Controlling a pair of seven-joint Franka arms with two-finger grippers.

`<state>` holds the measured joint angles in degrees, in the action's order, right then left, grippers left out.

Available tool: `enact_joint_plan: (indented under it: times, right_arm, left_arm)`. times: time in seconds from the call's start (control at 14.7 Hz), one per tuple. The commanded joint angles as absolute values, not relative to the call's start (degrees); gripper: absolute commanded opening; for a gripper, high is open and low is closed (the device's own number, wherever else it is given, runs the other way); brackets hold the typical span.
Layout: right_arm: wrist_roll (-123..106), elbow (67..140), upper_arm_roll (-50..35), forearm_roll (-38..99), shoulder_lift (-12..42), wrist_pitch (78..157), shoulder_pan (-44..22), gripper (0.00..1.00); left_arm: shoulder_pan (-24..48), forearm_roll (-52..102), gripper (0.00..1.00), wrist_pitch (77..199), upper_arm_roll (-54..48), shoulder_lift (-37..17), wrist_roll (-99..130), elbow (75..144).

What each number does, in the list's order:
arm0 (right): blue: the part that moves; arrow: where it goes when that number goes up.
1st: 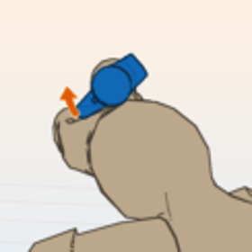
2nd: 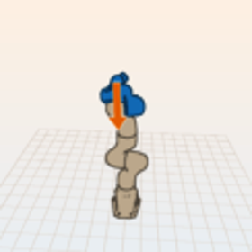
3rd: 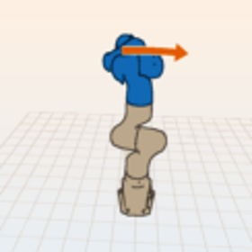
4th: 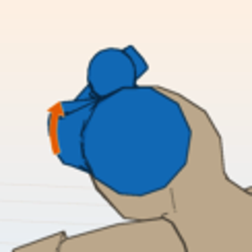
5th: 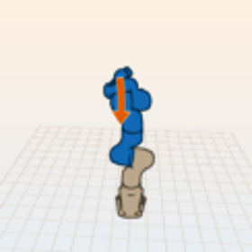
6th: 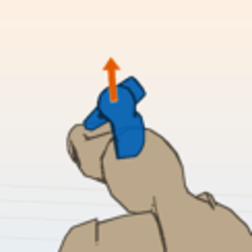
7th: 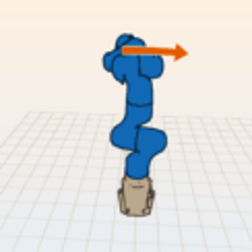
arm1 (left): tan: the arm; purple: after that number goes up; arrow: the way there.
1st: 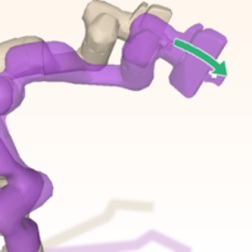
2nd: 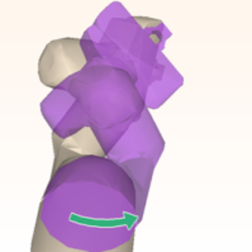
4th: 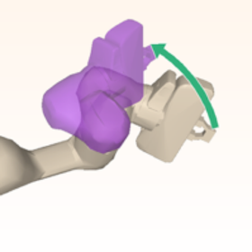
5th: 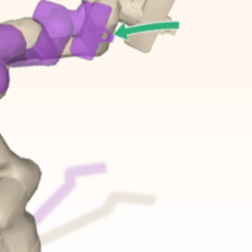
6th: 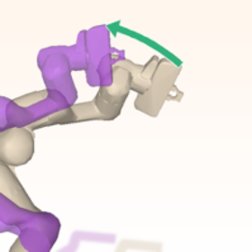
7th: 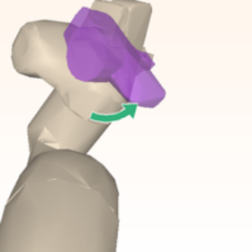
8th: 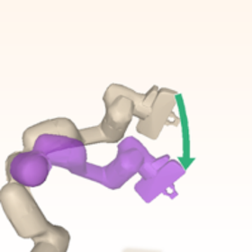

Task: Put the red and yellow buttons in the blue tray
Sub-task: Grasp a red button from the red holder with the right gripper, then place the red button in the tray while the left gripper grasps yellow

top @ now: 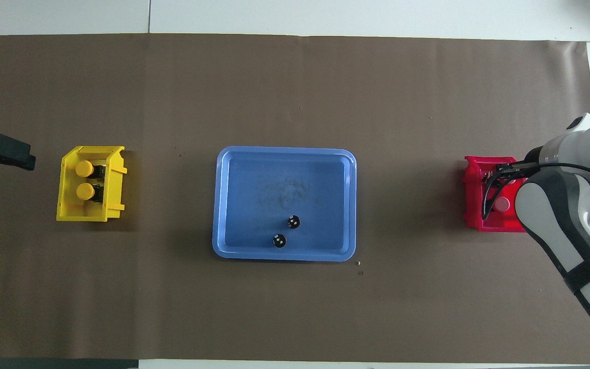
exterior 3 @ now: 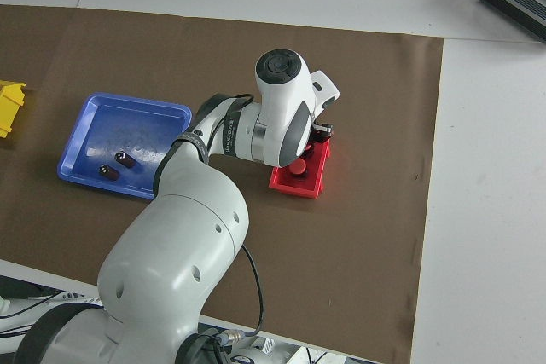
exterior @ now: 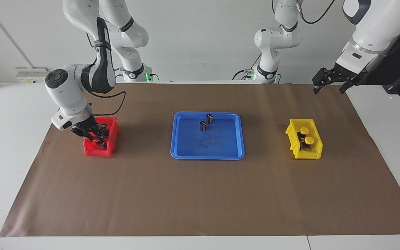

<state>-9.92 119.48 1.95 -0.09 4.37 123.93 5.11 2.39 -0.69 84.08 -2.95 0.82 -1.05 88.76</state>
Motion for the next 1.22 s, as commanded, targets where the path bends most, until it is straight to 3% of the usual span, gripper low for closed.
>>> enact_joint_plan:
  times: [0.0,0.2,0.34,0.48,0.54,0.75,0.95,1.15]
  right_arm:
    - [-12.1,105.1,1.4,-0.1,7.1,109.6,5.5,0.18]
    - [-10.7,95.0,1.2,-0.6,8.4,100.4,1.3,0.18]
    - [-3.6,90.9,1.1,-0.7,10.5,100.1,-3.7,0.18]
    - [10.2,91.6,1.0,-0.1,11.8,105.1,-12.3,0.17]
    - [15.5,91.5,1.0,0.1,12.5,106.4,-16.1,0.17]
    - [30.8,92.5,1.0,0.2,14.2,111.1,-24.5,0.17]
    - [36.6,93.0,1.0,0.1,16.5,113.0,-29.5,0.18]
    - [37.5,95.1,1.0,-0.1,19.0,118.5,-31.2,0.19]
  left_arm:
    - [2.5,-1.6,1.00,84.9,-2.8,2.5,-1.1,90.6]
    - [2.3,-1.6,1.00,86.2,-2.8,2.8,0.6,91.9]
    - [3.1,-1.7,1.00,96.3,-2.8,7.5,0.3,102.7]
    - [3.3,-1.8,1.00,106.9,-2.8,11.5,-1.7,114.5]
    - [2.5,-1.8,1.00,109.6,-2.8,11.5,-3.8,117.2]
    - [-2.2,-1.8,0.97,115.6,-2.9,7.1,-5.4,119.1]
    - [-2.7,-1.8,0.82,120.4,-2.8,2.2,-4.8,119.4]
    - [-2.4,-1.8,0.72,125.0,-2.9,-1.5,-3.2,119.5]
